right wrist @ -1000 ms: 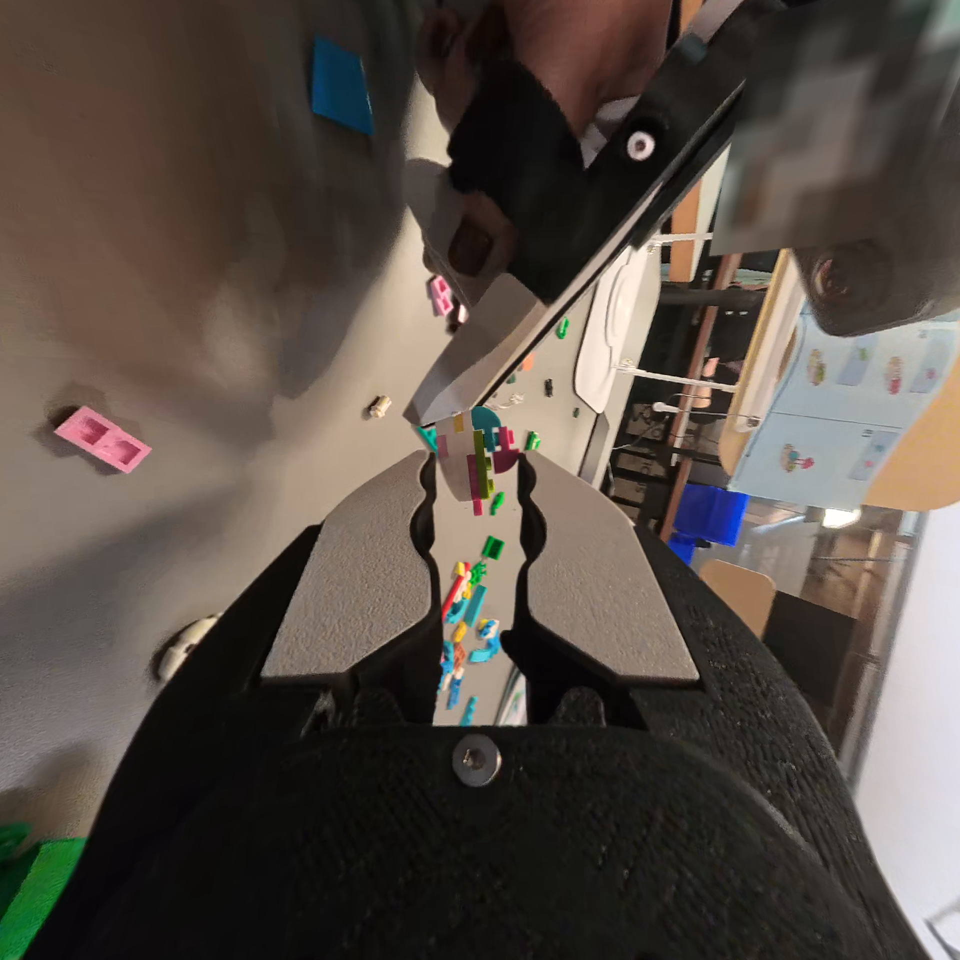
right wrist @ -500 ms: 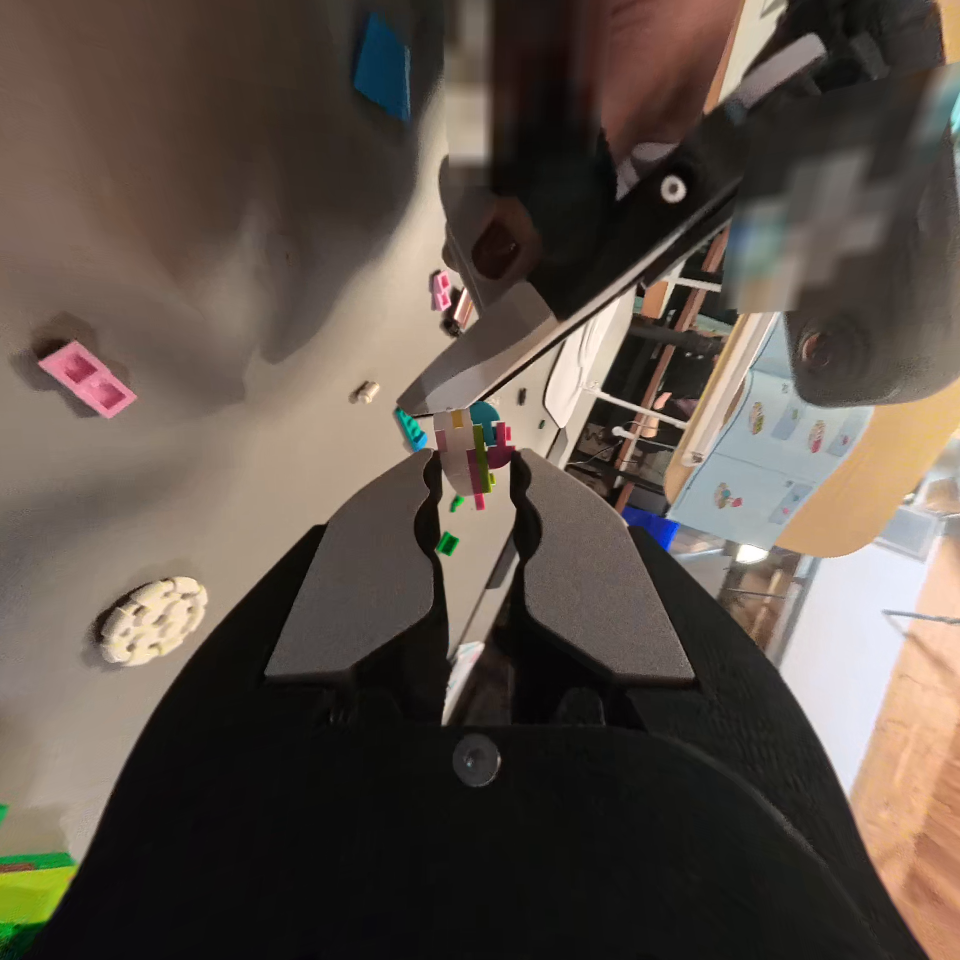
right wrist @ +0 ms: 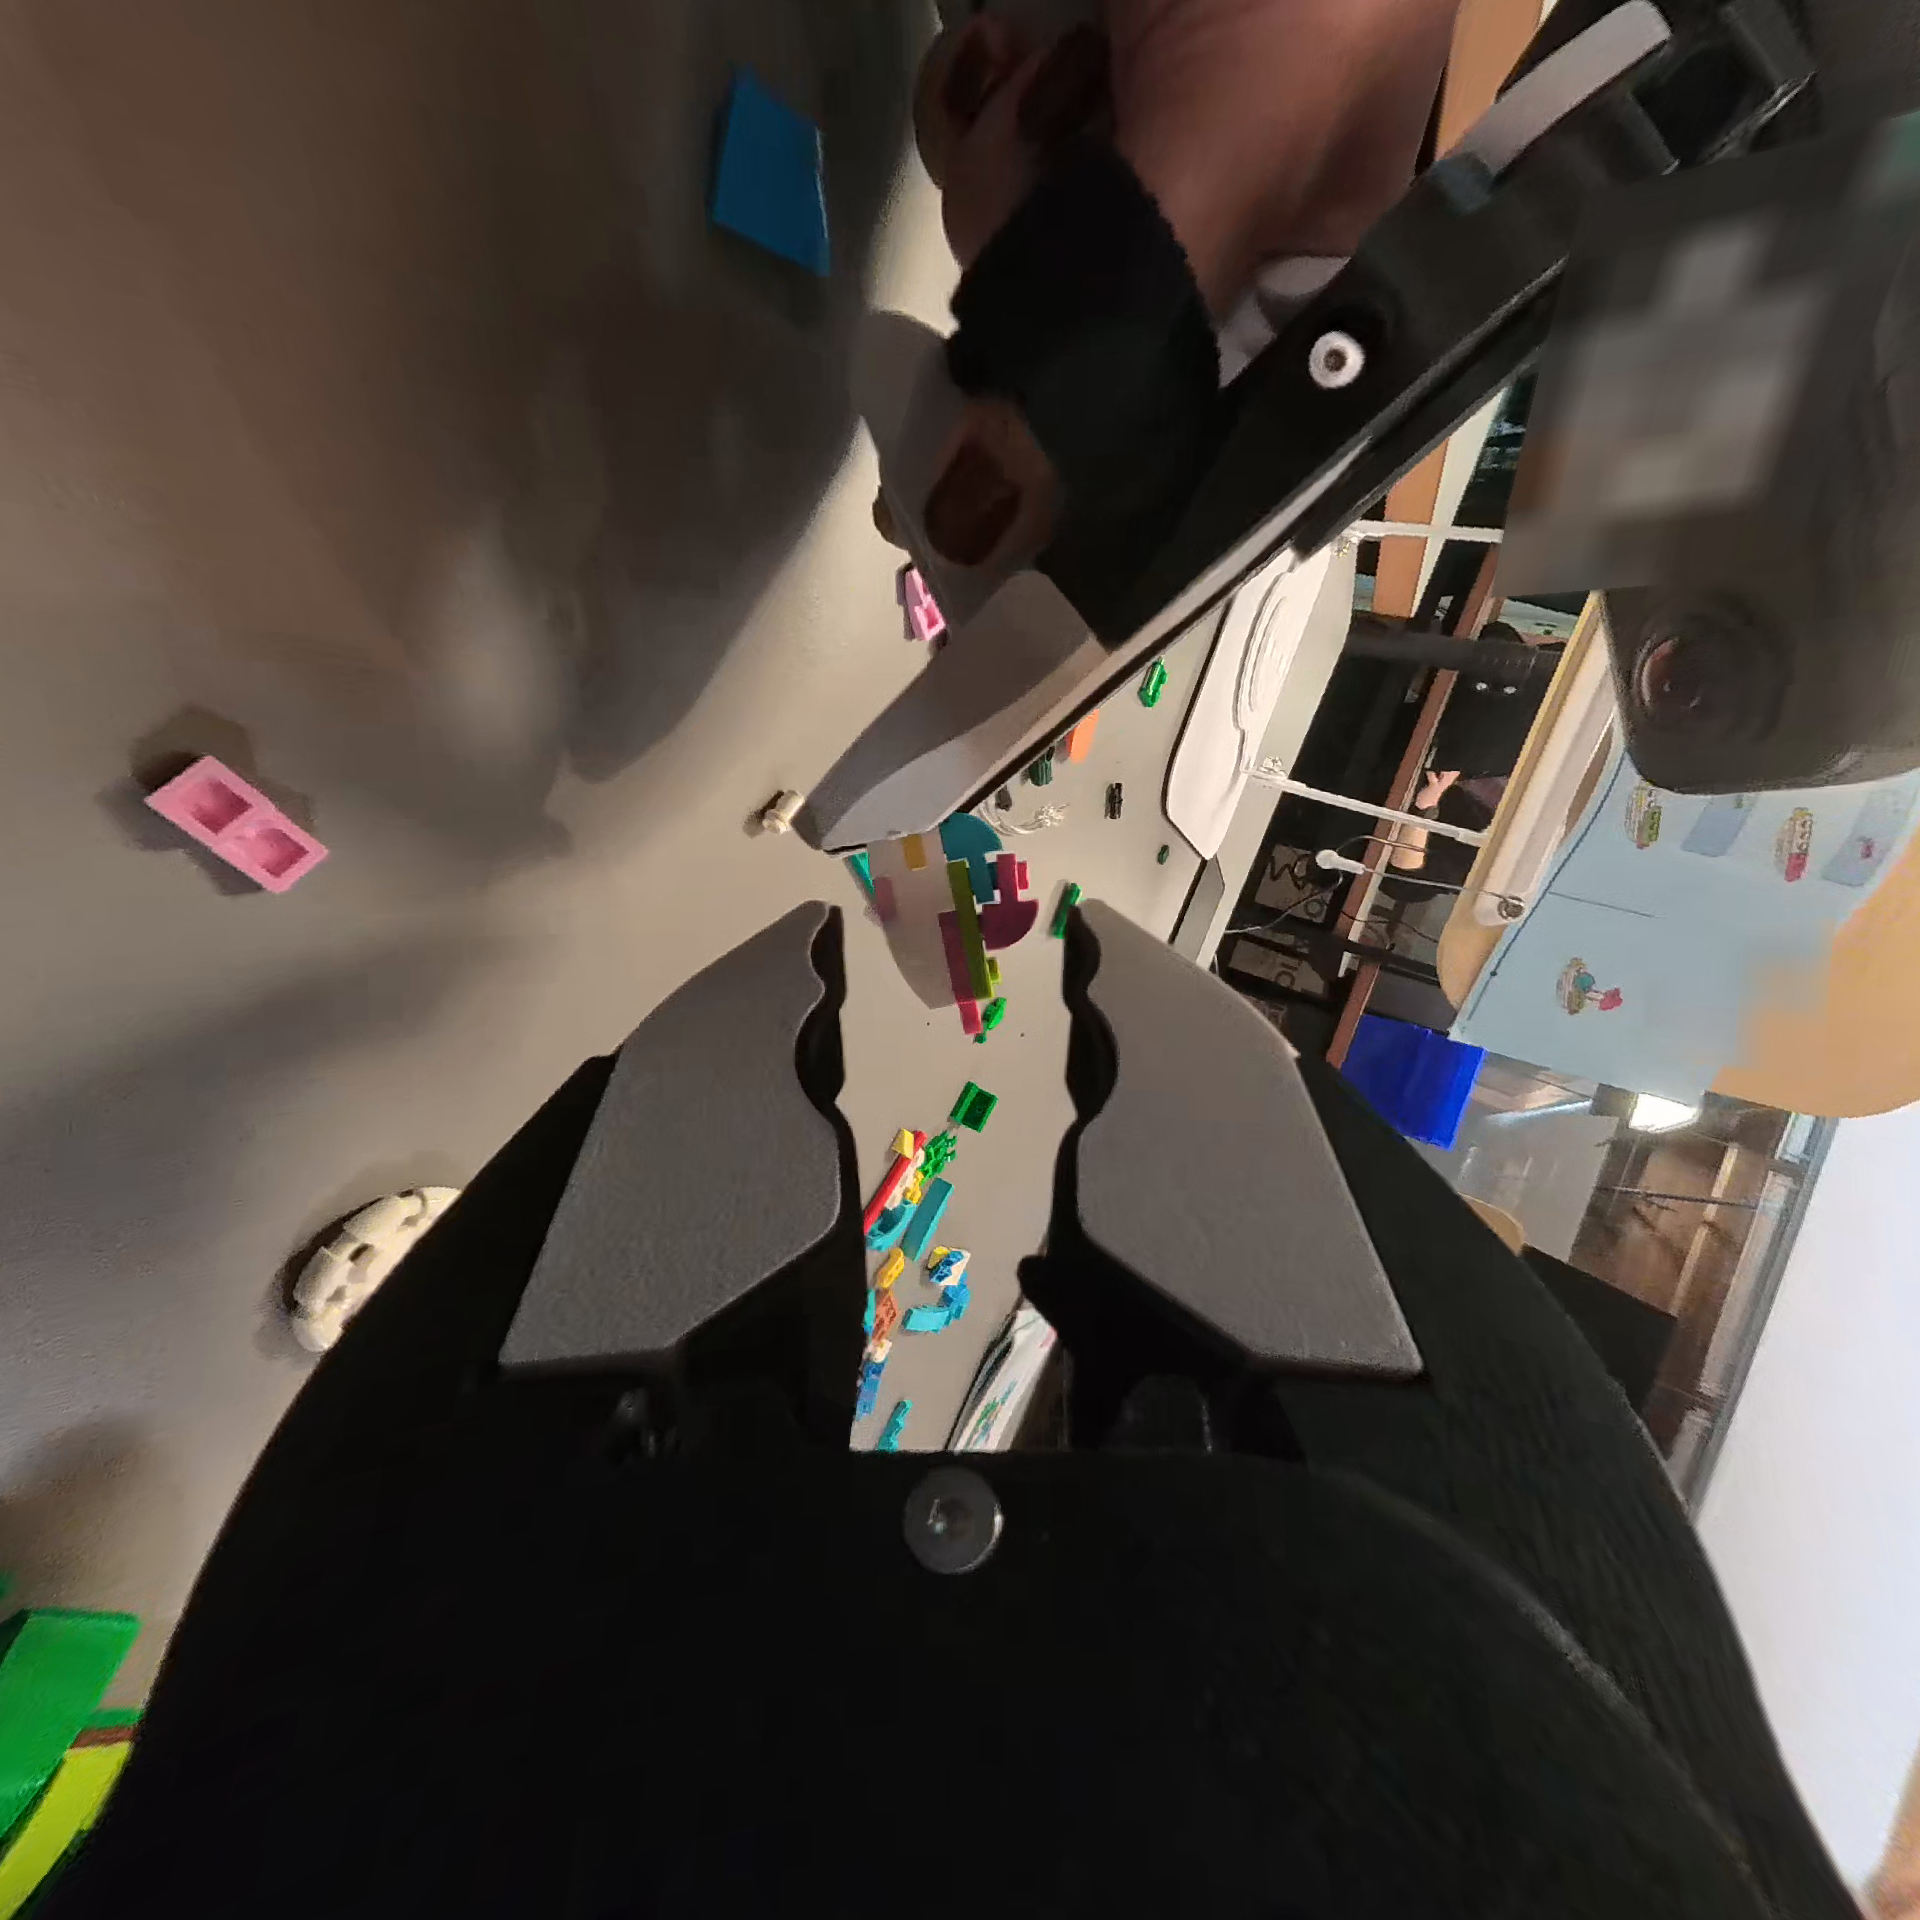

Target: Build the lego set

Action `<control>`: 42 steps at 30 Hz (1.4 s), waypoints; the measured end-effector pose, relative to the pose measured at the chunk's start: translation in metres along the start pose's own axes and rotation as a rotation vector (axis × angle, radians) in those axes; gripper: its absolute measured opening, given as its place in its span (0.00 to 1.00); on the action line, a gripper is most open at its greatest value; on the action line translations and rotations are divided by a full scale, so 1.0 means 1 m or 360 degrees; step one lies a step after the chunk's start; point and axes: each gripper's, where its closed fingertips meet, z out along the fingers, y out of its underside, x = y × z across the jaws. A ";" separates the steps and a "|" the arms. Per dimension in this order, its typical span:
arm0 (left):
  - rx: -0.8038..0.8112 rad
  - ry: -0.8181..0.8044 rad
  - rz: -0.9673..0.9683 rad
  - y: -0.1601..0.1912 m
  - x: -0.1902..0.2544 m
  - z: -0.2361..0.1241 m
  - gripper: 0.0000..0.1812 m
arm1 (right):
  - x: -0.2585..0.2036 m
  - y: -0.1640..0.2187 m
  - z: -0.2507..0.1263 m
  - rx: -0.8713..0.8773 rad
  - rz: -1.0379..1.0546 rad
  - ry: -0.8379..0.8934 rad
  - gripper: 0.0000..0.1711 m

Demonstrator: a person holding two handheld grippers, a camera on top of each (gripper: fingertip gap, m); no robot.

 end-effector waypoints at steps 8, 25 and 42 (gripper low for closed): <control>-0.0048 -0.0019 0.0077 0.003 0.002 -0.001 0.05 | 0.000 -0.003 0.007 0.0014 -0.0146 -0.0005 0.17; 0.0236 -0.0095 0.0179 -0.024 -0.002 -0.016 0.09 | 0.021 0.001 0.006 0.0098 0.0211 -0.0035 0.16; 0.0534 0.0048 0.0101 -0.043 0.003 -0.022 0.05 | 0.032 0.012 0.001 0.0103 0.0458 0.0070 0.16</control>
